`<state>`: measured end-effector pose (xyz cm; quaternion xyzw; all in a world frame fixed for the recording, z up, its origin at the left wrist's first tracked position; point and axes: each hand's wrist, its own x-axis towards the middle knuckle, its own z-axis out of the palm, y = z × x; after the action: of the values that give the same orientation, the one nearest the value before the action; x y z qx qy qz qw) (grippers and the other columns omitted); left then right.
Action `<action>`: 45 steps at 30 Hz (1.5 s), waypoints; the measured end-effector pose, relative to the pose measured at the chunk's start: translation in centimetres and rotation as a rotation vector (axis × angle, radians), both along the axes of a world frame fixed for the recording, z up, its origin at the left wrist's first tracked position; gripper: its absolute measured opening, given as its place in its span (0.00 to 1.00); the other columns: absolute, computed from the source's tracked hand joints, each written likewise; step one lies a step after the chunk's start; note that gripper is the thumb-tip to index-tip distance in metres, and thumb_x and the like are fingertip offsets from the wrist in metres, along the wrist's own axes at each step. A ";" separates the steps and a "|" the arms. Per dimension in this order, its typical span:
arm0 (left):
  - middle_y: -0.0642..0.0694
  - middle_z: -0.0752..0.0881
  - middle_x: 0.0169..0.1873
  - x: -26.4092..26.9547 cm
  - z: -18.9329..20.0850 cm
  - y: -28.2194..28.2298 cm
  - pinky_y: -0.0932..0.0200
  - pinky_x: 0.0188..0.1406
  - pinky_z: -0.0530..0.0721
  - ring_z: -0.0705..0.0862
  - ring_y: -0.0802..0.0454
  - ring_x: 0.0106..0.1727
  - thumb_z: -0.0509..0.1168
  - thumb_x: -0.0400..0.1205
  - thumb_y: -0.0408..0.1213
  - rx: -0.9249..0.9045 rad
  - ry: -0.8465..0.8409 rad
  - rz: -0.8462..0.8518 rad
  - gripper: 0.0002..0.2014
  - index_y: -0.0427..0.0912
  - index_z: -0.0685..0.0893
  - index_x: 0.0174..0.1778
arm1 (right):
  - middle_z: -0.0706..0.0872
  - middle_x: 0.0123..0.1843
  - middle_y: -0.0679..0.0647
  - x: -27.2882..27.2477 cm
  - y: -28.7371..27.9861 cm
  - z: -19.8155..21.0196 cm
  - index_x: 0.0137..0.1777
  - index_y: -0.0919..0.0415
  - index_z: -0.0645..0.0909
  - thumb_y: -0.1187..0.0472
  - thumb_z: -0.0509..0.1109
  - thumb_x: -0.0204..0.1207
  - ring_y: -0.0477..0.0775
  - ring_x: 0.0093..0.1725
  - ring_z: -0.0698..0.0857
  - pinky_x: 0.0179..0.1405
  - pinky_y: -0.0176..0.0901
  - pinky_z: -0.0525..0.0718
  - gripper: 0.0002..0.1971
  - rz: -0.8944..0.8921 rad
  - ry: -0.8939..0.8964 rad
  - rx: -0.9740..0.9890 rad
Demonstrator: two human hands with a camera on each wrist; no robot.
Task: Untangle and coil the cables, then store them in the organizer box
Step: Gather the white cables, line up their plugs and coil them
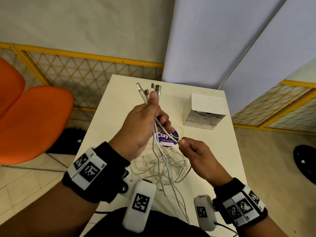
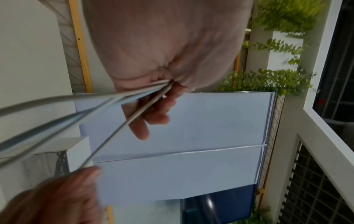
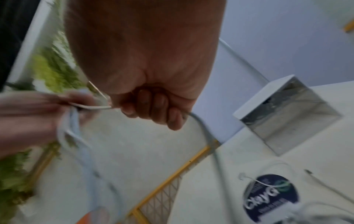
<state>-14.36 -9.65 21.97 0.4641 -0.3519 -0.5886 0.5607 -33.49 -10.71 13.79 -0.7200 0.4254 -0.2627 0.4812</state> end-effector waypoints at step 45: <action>0.55 0.60 0.19 4.5 5.3 0.4 0.65 0.17 0.55 0.54 0.60 0.19 0.60 0.89 0.44 -0.271 0.038 0.198 0.24 0.50 0.78 0.23 | 0.70 0.30 0.48 -1.8 -2.8 -8.5 0.34 0.58 0.70 0.45 0.57 0.85 0.52 0.32 0.71 0.39 0.50 0.74 0.21 -0.118 -0.019 0.179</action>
<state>-9.89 -9.25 27.30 0.4055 -0.3698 -0.4863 0.6799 -35.24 -13.50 5.29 -0.6454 0.4842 -0.2582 0.5313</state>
